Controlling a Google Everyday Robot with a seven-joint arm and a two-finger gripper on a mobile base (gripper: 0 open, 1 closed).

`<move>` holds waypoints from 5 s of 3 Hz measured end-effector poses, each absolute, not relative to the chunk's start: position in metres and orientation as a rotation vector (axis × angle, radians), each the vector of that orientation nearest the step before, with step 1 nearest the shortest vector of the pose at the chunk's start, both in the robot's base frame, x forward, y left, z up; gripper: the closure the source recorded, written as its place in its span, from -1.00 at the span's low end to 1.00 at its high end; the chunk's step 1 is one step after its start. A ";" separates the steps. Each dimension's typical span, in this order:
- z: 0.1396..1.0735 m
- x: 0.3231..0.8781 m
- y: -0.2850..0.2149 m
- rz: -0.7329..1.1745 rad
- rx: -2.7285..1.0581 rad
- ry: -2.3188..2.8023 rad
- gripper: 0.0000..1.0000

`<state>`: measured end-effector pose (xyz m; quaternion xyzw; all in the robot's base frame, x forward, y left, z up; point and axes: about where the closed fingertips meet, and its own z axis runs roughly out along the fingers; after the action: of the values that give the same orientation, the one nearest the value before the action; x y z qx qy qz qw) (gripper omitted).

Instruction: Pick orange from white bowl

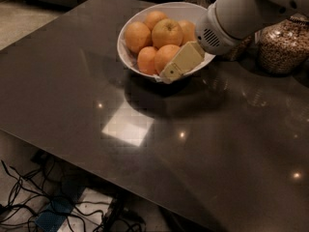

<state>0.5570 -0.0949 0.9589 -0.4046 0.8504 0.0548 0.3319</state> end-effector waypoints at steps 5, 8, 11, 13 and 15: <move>0.937 0.601 -0.065 0.099 -0.857 2.102 -1.00; 0.921 0.617 -0.077 0.125 -0.835 2.116 -1.00; 0.912 0.625 -0.077 0.132 -0.830 2.137 -0.82; 0.907 0.635 -0.071 0.146 -0.836 2.156 -0.64; 0.904 0.635 -0.071 0.163 -0.829 2.170 0.20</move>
Offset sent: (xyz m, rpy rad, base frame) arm 0.0261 0.0395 -0.0210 0.0900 -0.0940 -0.2629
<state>0.6355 -0.0706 0.9040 -0.3271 0.8560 0.0644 0.3951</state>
